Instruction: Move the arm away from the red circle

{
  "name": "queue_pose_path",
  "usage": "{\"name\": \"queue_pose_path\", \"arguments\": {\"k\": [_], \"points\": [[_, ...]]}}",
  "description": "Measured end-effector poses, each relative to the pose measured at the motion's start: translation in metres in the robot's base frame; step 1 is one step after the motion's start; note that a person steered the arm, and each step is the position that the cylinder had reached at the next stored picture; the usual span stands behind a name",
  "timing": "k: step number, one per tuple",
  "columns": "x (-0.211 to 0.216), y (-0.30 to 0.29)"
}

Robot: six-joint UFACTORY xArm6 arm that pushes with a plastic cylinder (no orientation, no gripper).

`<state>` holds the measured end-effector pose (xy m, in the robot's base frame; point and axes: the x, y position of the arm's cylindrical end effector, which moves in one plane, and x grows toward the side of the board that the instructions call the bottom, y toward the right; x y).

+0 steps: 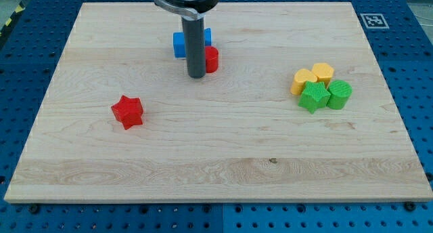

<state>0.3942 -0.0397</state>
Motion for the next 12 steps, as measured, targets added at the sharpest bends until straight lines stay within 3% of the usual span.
{"name": "queue_pose_path", "arguments": {"k": [3, 5, 10, 12], "points": [[-0.005, 0.000], [0.024, 0.000], [0.149, 0.000], [0.179, -0.096]]}}
